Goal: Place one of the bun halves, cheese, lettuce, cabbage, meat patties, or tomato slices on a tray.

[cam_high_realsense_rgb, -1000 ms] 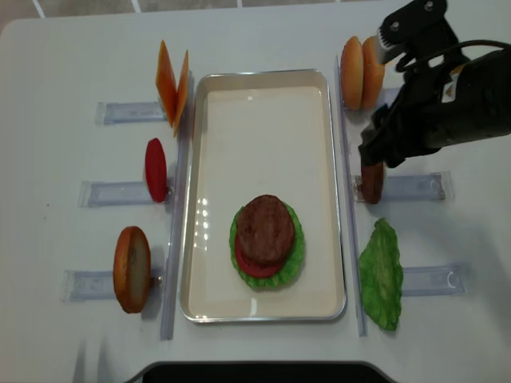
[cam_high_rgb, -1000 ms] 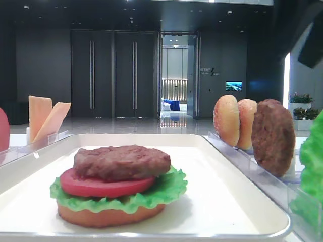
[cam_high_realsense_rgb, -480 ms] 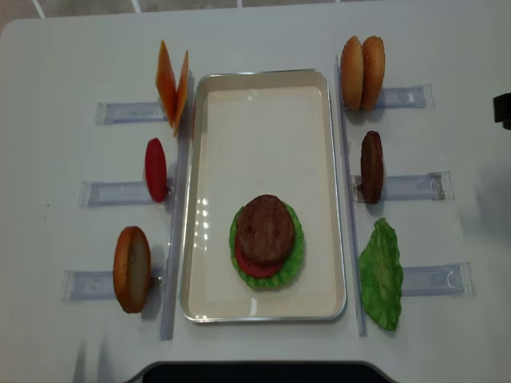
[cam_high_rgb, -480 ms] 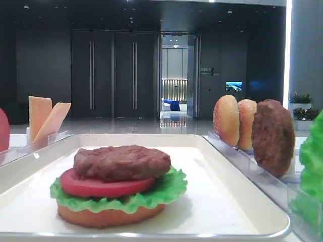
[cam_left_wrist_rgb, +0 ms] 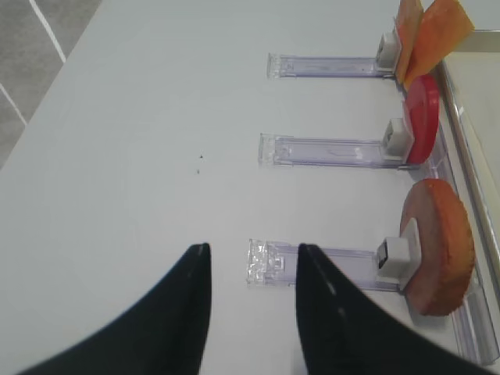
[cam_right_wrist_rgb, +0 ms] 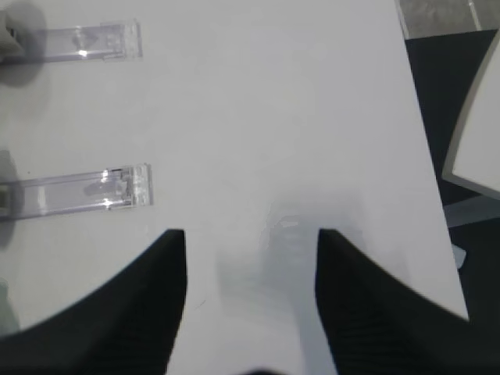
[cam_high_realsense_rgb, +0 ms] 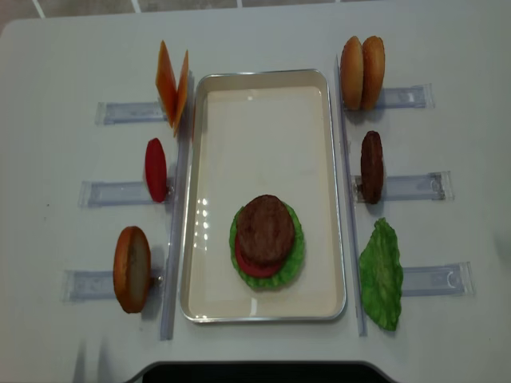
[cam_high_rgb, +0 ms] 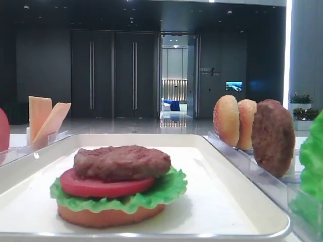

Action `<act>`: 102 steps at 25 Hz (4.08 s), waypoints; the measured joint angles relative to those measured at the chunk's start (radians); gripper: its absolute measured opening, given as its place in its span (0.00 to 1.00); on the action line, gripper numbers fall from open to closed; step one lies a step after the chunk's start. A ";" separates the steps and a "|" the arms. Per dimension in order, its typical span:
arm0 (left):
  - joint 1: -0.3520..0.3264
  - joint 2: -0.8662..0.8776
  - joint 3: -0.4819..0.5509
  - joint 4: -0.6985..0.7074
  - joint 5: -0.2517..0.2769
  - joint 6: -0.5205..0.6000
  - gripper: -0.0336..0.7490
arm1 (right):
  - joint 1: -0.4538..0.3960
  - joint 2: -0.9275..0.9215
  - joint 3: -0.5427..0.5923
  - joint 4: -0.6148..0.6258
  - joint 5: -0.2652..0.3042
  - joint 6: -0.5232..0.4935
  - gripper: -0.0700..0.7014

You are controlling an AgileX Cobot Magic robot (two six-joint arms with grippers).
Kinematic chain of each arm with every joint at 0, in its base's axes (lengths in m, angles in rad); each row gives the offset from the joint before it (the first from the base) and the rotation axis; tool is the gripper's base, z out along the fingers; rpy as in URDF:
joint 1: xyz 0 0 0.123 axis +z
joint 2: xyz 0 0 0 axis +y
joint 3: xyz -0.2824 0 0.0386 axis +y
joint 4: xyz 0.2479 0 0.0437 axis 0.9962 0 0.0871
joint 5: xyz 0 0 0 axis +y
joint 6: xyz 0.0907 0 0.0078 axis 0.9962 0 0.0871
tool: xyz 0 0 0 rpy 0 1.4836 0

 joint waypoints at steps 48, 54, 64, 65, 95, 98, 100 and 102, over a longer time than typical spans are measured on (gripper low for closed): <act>0.000 0.000 0.000 0.000 0.000 0.004 0.40 | 0.056 -0.942 0.372 0.076 0.163 0.009 0.46; 0.000 0.000 0.000 0.000 0.000 0.004 0.40 | 0.097 -0.945 0.383 0.076 0.168 0.008 0.46; 0.000 0.000 0.000 0.000 0.000 0.004 0.40 | 0.098 -0.946 0.410 0.097 0.130 0.007 0.46; 0.000 0.000 0.000 0.000 0.000 0.004 0.40 | 0.098 -0.946 0.410 0.097 0.128 0.007 0.46; 0.000 0.000 0.000 0.000 0.000 0.004 0.40 | 0.098 -0.946 0.410 0.097 0.126 0.008 0.46; 0.000 0.000 0.000 0.000 0.000 0.004 0.40 | 0.098 -0.946 0.410 0.097 0.126 0.008 0.46; 0.000 0.000 0.000 0.000 0.000 0.004 0.40 | 0.098 -0.946 0.410 0.097 0.126 0.008 0.46; 0.000 0.000 0.000 0.000 0.000 0.004 0.40 | 0.098 -0.946 0.410 0.097 0.126 0.008 0.46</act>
